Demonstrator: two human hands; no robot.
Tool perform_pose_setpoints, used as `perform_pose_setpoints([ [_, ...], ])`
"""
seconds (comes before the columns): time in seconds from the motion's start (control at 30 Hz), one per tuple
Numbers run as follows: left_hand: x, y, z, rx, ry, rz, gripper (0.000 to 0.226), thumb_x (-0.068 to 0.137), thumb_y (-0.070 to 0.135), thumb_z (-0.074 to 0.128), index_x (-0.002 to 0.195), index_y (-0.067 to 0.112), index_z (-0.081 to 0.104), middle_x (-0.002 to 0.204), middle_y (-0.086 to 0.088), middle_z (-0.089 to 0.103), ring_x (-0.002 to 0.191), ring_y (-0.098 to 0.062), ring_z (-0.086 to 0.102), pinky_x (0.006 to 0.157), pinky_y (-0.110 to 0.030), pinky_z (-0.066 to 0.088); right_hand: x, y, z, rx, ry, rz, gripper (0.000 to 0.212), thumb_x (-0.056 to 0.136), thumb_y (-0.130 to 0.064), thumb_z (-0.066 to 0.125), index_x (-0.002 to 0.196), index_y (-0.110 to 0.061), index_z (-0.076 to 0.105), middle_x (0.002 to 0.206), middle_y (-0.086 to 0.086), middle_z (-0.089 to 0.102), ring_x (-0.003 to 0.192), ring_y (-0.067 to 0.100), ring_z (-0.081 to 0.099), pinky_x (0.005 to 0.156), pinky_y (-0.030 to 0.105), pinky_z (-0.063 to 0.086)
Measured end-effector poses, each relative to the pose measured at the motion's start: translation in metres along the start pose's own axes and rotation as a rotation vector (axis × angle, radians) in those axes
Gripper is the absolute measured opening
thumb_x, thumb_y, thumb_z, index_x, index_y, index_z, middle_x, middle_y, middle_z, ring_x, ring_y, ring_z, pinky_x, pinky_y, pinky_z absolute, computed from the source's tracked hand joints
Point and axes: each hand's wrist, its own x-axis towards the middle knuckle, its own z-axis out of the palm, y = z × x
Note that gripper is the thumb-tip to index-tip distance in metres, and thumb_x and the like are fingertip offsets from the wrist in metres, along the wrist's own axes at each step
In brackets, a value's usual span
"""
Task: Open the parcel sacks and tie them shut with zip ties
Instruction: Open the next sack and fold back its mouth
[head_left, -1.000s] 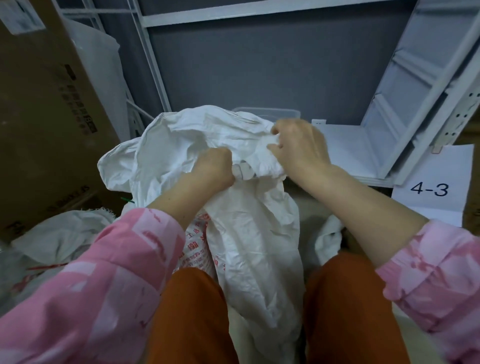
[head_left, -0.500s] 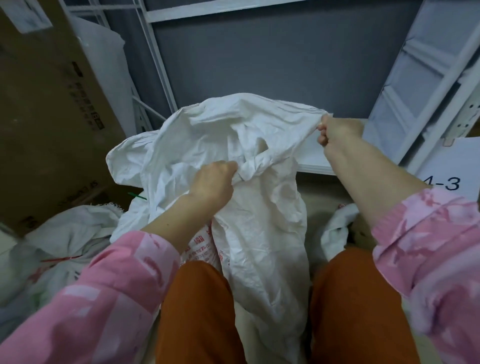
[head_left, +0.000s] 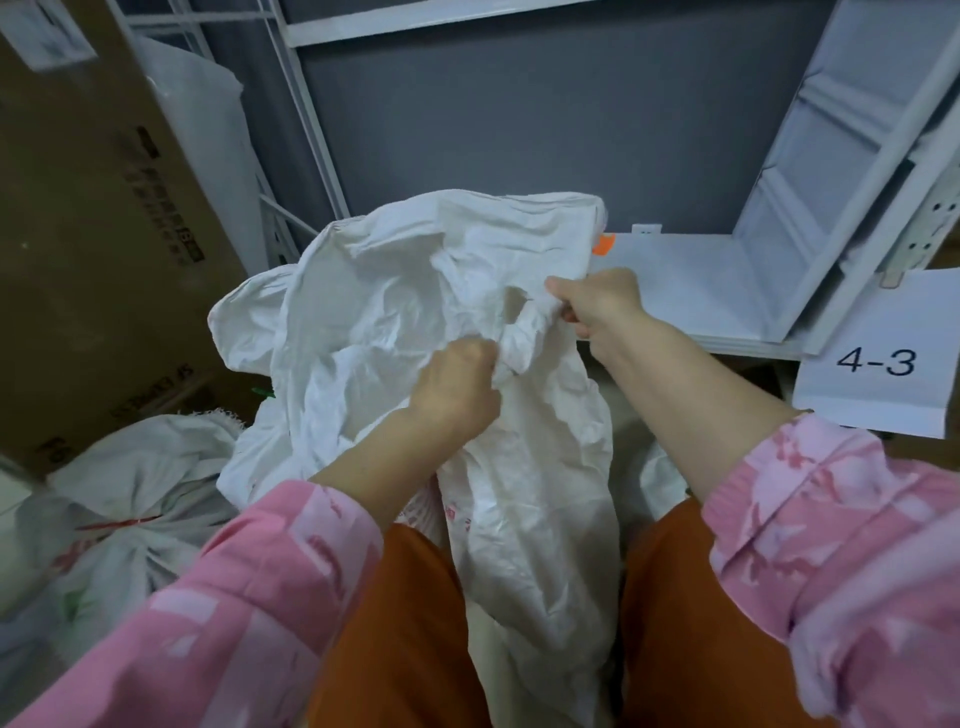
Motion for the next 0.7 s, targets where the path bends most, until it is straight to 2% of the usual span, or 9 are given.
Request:
perform_pose_setpoints([
  [0.1,-0.001,0.009,-0.016,-0.246,-0.270,-0.008,0.031,0.077,0.034,0.075,0.073,0.009,0.057,0.074,0.000,0.059,0.070,-0.014,0.056,0.058,-0.023,0.042,0.005,0.001,-0.011,-0.059,-0.074,-0.053,0.016,0.085,-0.009,0.062,0.071,-0.006,0.055,0.074,0.008,0.053,0.056,0.014,0.045,0.040,0.019,0.030],
  [0.17,0.011,0.003,-0.034,-0.336,-0.089,-0.073,0.033,0.079,0.040,0.073,0.088,0.009,0.067,0.088,-0.002,0.067,0.079,-0.014,0.062,0.066,-0.025,0.045,0.004,0.002,-0.019,-0.108,-0.169,-0.084,0.010,0.085,-0.007,0.059,0.089,-0.001,0.066,0.081,0.009,0.056,0.064,0.016,0.046,0.045,0.021,0.030],
  [0.27,0.037,-0.010,-0.058,-0.126,0.337,-0.084,0.039,0.086,0.029,0.067,0.121,0.014,0.058,0.129,-0.001,0.052,0.114,-0.022,0.053,0.091,-0.031,0.041,0.002,0.006,-0.027,-0.125,-0.334,-0.141,0.015,0.086,-0.002,0.058,0.075,-0.011,0.064,0.079,0.004,0.059,0.063,0.012,0.044,0.046,0.018,0.030],
  [0.33,0.050,-0.010,-0.069,-0.012,0.359,-0.011,0.051,0.088,0.025,0.064,0.135,0.017,0.045,0.143,0.002,0.039,0.120,-0.024,0.050,0.097,-0.037,0.041,0.000,0.009,-0.031,-0.126,-0.433,-0.179,0.020,0.086,-0.001,0.059,0.072,-0.014,0.062,0.079,0.004,0.060,0.061,0.011,0.044,0.049,0.019,0.029],
  [0.4,0.061,-0.006,-0.074,0.017,0.271,0.038,0.053,0.089,0.026,0.063,0.137,0.019,0.044,0.144,0.003,0.039,0.122,-0.024,0.048,0.098,-0.038,0.041,-0.003,0.011,-0.036,-0.114,-0.519,-0.192,0.018,0.087,0.000,0.059,0.074,-0.012,0.064,0.078,0.005,0.061,0.058,0.010,0.046,0.047,0.016,0.034],
  [0.43,0.065,-0.004,-0.075,0.017,0.216,0.047,0.047,0.089,0.027,0.062,0.133,0.020,0.050,0.138,0.001,0.047,0.119,-0.025,0.050,0.096,-0.037,0.043,-0.004,0.012,-0.039,-0.119,-0.552,-0.195,0.016,0.087,0.001,0.059,0.076,-0.010,0.064,0.078,0.006,0.061,0.058,0.010,0.047,0.047,0.015,0.036],
  [0.5,0.068,0.000,-0.077,0.013,0.125,0.071,0.024,0.090,0.029,0.060,0.109,0.017,0.066,0.102,-0.002,0.063,0.097,-0.025,0.058,0.080,-0.031,0.047,-0.004,0.014,-0.046,-0.122,-0.604,-0.190,0.007,0.087,0.001,0.059,0.083,-0.003,0.063,0.081,0.010,0.059,0.060,0.011,0.045,0.050,0.016,0.034],
  [0.6,0.068,-0.003,-0.088,-0.250,-0.086,0.033,0.029,0.092,0.027,0.060,0.071,0.008,0.063,0.058,-0.001,0.042,0.052,-0.015,0.039,0.047,-0.020,0.032,0.002,0.020,-0.062,-0.043,-0.611,-0.124,0.009,0.088,0.001,0.056,0.083,-0.003,0.063,0.079,0.007,0.060,0.064,0.012,0.045,0.056,0.019,0.032],
  [0.7,0.067,-0.017,-0.106,-0.690,-0.460,-0.169,0.027,0.093,0.023,0.059,0.069,0.014,0.050,0.046,0.006,0.026,0.038,-0.006,0.022,0.037,-0.016,0.020,0.005,0.023,-0.080,0.063,-0.640,-0.029,0.013,0.089,-0.003,0.056,0.093,-0.009,0.067,0.090,0.005,0.065,0.078,0.015,0.054,0.071,0.023,0.039],
])
